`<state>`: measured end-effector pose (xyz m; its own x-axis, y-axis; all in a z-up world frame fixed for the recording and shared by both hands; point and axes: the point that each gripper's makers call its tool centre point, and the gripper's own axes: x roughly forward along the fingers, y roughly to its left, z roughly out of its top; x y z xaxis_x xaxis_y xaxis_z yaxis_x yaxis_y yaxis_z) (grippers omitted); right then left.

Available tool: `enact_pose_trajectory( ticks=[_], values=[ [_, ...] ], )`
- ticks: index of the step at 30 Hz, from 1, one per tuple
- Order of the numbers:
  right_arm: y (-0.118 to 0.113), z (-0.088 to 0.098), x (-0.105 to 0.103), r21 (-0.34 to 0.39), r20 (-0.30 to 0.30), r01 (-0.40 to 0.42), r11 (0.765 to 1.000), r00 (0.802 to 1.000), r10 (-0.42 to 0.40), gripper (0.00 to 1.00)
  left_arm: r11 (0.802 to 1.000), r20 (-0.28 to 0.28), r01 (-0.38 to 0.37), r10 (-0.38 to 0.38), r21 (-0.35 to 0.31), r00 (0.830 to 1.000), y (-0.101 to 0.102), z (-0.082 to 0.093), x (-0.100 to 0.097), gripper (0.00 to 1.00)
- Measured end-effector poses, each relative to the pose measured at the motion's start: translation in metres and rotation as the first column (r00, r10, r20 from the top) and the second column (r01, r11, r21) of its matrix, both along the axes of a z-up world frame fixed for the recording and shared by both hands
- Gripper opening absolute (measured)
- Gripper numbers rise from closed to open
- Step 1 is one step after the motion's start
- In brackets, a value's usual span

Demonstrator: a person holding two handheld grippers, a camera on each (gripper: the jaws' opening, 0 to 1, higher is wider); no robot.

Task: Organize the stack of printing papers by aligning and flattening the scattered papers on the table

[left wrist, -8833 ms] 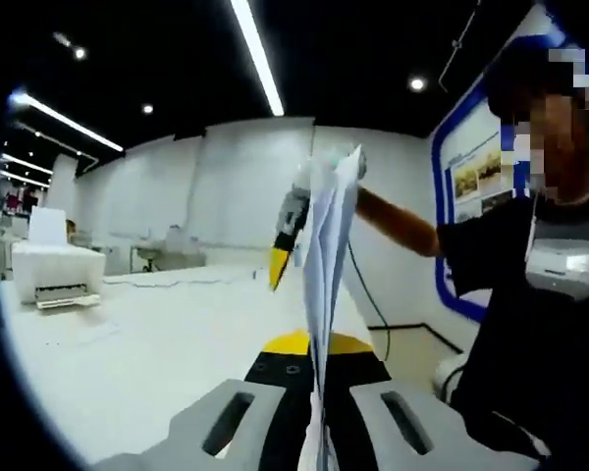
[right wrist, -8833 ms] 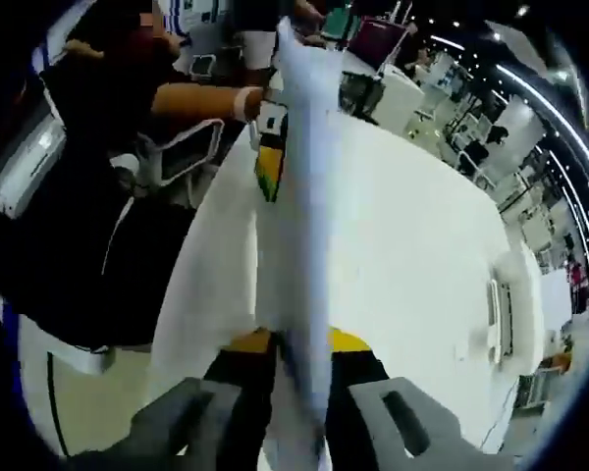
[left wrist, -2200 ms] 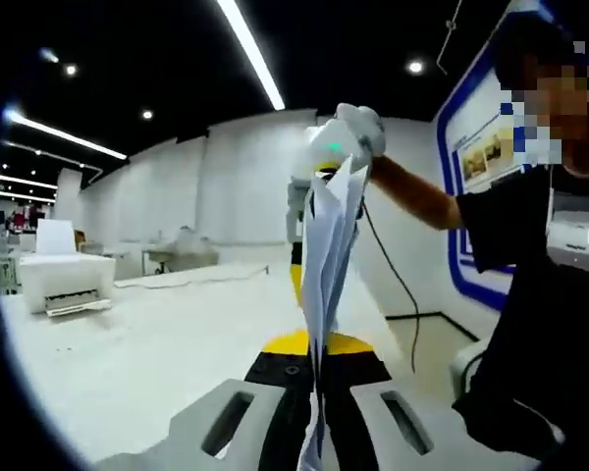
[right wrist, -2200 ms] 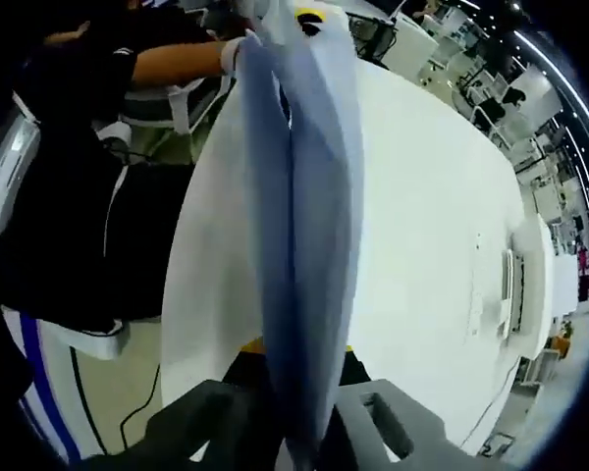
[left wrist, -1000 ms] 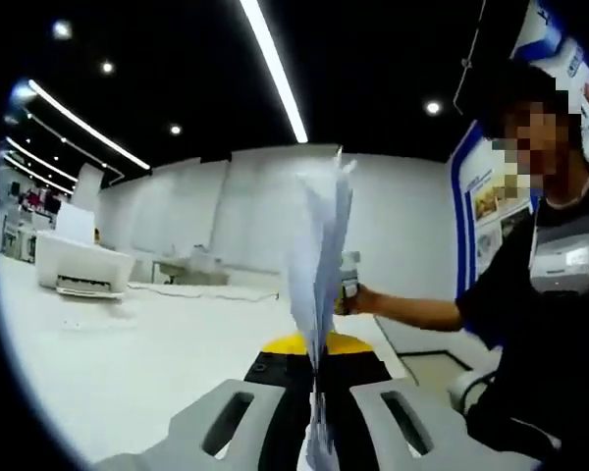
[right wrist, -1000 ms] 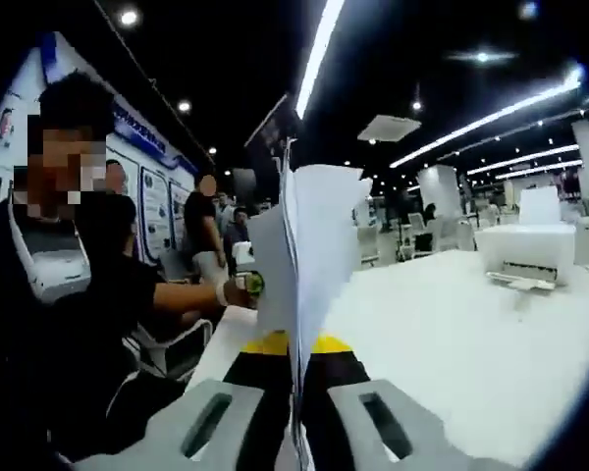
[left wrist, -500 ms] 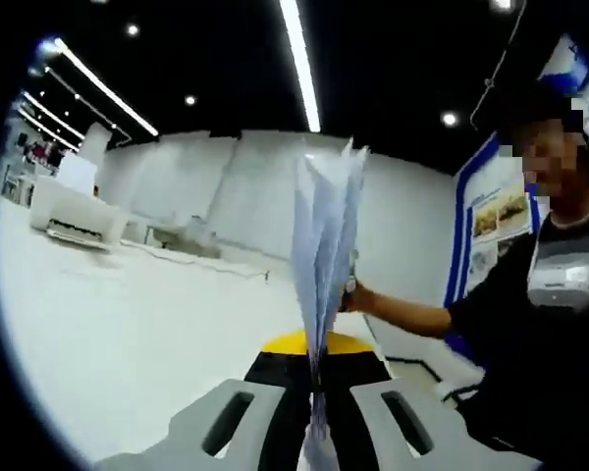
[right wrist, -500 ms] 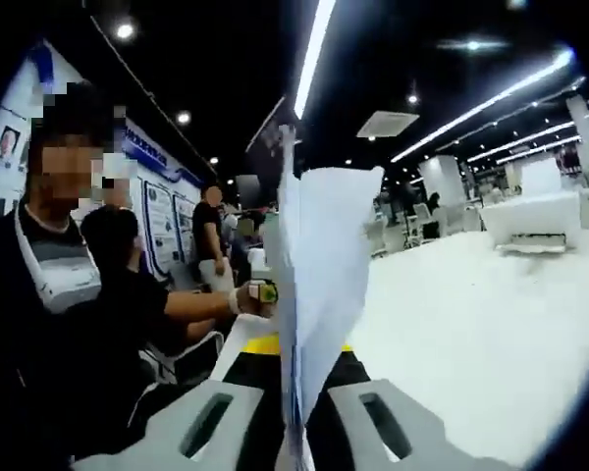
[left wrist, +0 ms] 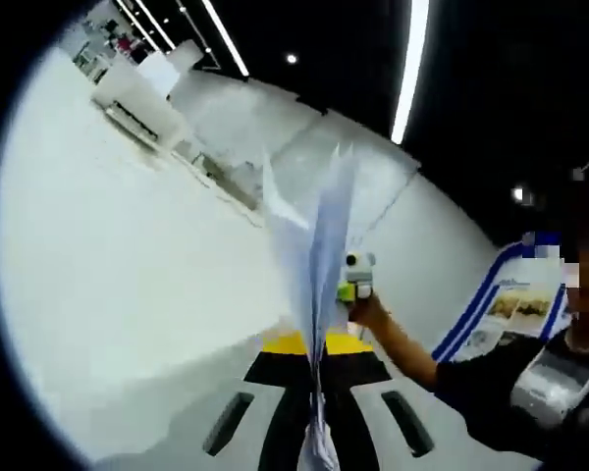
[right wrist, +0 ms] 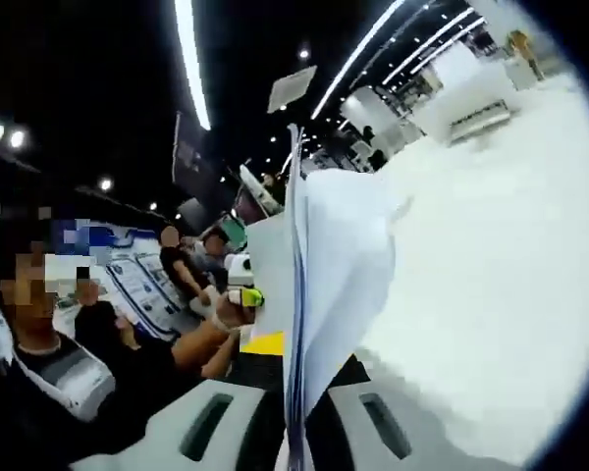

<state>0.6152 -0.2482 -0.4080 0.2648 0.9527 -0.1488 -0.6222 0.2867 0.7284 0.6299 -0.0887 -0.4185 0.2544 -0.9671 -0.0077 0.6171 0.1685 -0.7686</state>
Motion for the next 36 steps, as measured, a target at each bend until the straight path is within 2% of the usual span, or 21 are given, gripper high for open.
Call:
enact_pose_trajectory(
  ticks=[1,2,4,6,7,13,15,17,20,22,23,25,26,28,31,32,34,36],
  values=[
    [0.004,-0.005,-0.003,0.001,-0.018,0.011,1.000,1.000,-0.011,0.00,0.998,-0.063,-0.042,0.046,0.054,0.997,0.000,-0.014,0.005,0.06],
    [0.005,-0.011,-0.002,-0.004,-0.028,0.014,1.000,1.000,-0.014,0.00,0.997,-0.063,-0.038,0.042,0.064,0.997,-0.002,-0.018,0.003,0.06],
    [0.005,-0.025,0.004,-0.051,-0.020,0.068,0.996,0.997,-0.069,0.00,0.995,-0.099,-0.046,0.055,0.094,0.994,-0.005,-0.028,0.006,0.06],
    [0.010,-0.033,0.001,-0.054,-0.011,0.094,0.994,0.995,-0.094,0.00,0.995,-0.177,-0.060,0.073,0.079,0.981,-0.005,-0.033,0.014,0.06],
    [0.010,-0.038,0.002,-0.067,-0.006,0.108,0.992,0.994,-0.108,0.00,0.995,-0.194,-0.063,0.075,0.071,0.978,-0.005,-0.035,0.015,0.06],
    [0.009,-0.057,0.007,-0.121,0.061,0.139,0.983,0.989,-0.133,0.00,0.992,-0.203,-0.080,0.099,0.099,0.974,-0.005,-0.049,0.019,0.08],
    [0.009,-0.059,0.011,-0.133,0.117,0.156,0.979,0.983,-0.141,0.00,0.989,-0.195,-0.087,0.109,0.116,0.975,-0.003,-0.053,0.020,0.08],
    [0.011,-0.061,0.009,-0.120,0.122,0.168,0.978,0.981,-0.154,0.00,0.987,-0.152,-0.105,0.123,0.118,0.981,0.001,-0.050,0.028,0.09],
    [0.015,-0.053,0.006,-0.102,0.167,0.172,0.980,0.974,-0.153,0.00,0.983,-0.055,-0.128,0.137,0.133,0.989,0.002,-0.046,0.028,0.13],
    [0.014,-0.052,0.007,-0.096,0.166,0.173,0.980,0.974,-0.156,0.00,0.977,0.040,-0.140,0.135,0.159,0.990,0.004,-0.044,0.026,0.18],
    [0.016,-0.054,0.004,-0.102,0.166,0.170,0.980,0.974,-0.152,0.00,0.974,0.111,-0.152,0.134,0.170,0.985,0.007,-0.041,0.025,0.19],
    [0.016,-0.057,0.007,-0.118,0.164,0.173,0.978,0.975,-0.153,0.00,0.969,0.225,-0.176,0.135,0.173,0.965,0.009,-0.034,0.025,0.23],
    [0.017,-0.058,0.006,-0.125,0.164,0.168,0.978,0.976,-0.146,0.00,0.965,0.263,-0.190,0.139,0.181,0.955,0.011,-0.033,0.027,0.26],
    [0.017,-0.061,0.006,-0.144,0.175,0.167,0.975,0.974,-0.140,0.00,0.949,0.351,-0.216,0.127,0.228,0.928,0.018,-0.034,0.030,0.31],
    [0.013,-0.063,0.012,-0.154,0.180,0.166,0.974,0.974,-0.137,0.00,0.925,0.477,-0.261,0.103,0.278,0.873,0.030,-0.033,0.033,0.33],
    [0.013,-0.063,0.012,-0.154,0.180,0.166,0.974,0.974,-0.137,0.00,0.920,0.497,-0.281,0.115,0.273,0.860,0.036,-0.031,0.035,0.33],
    [0.013,-0.063,0.011,-0.154,0.177,0.167,0.974,0.974,-0.139,0.00,0.915,0.500,-0.299,0.132,0.271,0.856,0.045,-0.030,0.034,0.35],
    [0.010,-0.064,0.016,-0.156,0.175,0.169,0.973,0.974,-0.141,0.00,0.910,0.527,-0.326,0.151,0.257,0.836,0.057,-0.026,0.036,0.37]
  ],
)
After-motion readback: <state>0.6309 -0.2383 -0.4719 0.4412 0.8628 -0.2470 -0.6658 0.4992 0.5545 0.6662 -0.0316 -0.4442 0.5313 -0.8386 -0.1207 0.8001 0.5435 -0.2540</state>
